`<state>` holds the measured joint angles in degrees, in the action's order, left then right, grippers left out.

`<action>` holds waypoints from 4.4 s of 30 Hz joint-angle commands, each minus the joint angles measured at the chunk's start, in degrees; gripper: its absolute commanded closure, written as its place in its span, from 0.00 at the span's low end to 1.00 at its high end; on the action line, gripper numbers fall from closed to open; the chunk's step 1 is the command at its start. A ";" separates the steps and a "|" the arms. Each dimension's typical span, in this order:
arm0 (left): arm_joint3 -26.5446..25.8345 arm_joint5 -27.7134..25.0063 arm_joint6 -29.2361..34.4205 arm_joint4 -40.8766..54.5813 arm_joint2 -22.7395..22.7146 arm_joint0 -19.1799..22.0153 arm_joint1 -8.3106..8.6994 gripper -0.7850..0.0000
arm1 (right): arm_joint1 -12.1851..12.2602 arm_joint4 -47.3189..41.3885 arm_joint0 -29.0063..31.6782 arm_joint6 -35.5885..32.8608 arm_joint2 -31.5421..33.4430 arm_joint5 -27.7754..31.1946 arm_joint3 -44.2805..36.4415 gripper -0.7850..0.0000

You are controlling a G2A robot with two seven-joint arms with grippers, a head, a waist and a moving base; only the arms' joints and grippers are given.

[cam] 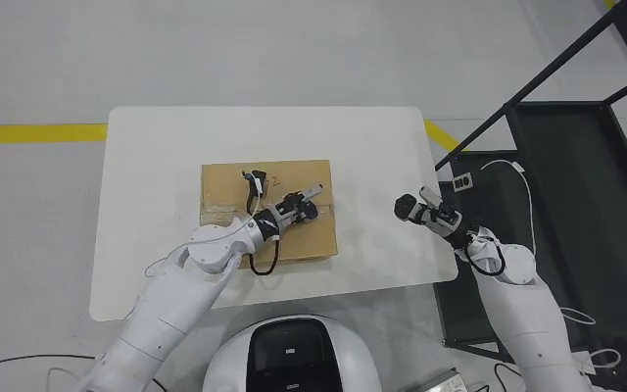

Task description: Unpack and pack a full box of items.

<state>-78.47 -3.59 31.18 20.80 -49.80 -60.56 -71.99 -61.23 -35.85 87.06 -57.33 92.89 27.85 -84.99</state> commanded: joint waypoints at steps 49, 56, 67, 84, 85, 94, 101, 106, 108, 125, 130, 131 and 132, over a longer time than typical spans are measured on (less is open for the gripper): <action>-2.76 1.05 26.78 2.24 -51.61 -11.26 10.72 0.00 | -7.09 13.85 -34.65 1.74 -40.20 -19.63 5.06 0.00; -1.17 1.27 27.95 4.18 -54.82 -10.71 11.55 0.00 | -10.83 8.16 -40.84 3.08 -47.52 -18.49 11.12 0.00; -1.16 1.56 28.39 5.33 -59.07 -13.19 12.68 0.00 | -18.79 3.62 -51.07 6.74 -58.70 -17.74 24.51 0.00; -2.37 1.30 29.20 7.40 -62.96 -17.01 13.93 0.00 | -29.10 2.64 -57.33 10.13 -65.59 -13.80 42.15 0.00; -2.67 1.19 29.16 7.44 -63.01 -17.33 13.96 0.00 | -29.59 2.74 -57.59 10.12 -65.77 -13.65 42.84 0.00; -4.34 0.88 28.64 8.58 -62.64 -19.19 14.17 0.00 | -33.31 2.63 -59.32 8.01 -66.16 -10.30 47.82 0.00; -3.94 0.89 28.47 8.80 -61.10 -18.75 14.33 0.00 | -33.19 2.10 -59.13 3.78 -63.70 -8.02 51.34 0.00; -3.32 0.68 28.38 8.94 -59.61 -18.09 14.39 0.00 | -31.02 2.01 -57.49 1.07 -60.37 -6.82 53.26 0.00; -3.07 0.51 28.27 8.81 -58.88 -17.88 14.40 0.00 | -29.97 2.63 -56.85 0.58 -59.01 -6.36 52.61 0.00; -2.79 -0.72 27.71 9.13 -55.26 -16.84 14.59 0.00 | -18.27 17.46 -40.71 3.82 -43.27 -16.69 20.15 0.00; -2.96 -1.07 27.63 8.94 -54.34 -16.61 14.65 0.00 | -16.96 19.29 -36.45 3.52 -41.29 -20.94 14.22 0.00; -3.01 -1.04 27.62 8.93 -54.23 -16.60 14.68 0.00 | -16.73 19.28 -35.74 3.47 -40.71 -21.42 13.79 0.00; -3.07 -1.10 27.63 8.95 -54.09 -16.56 14.69 0.00 | -16.46 19.12 -35.05 3.44 -39.92 -21.72 13.37 0.00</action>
<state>-81.50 -4.66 58.79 29.73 -104.02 -77.15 -57.31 -77.92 -16.57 51.40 -53.87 52.25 6.40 -71.32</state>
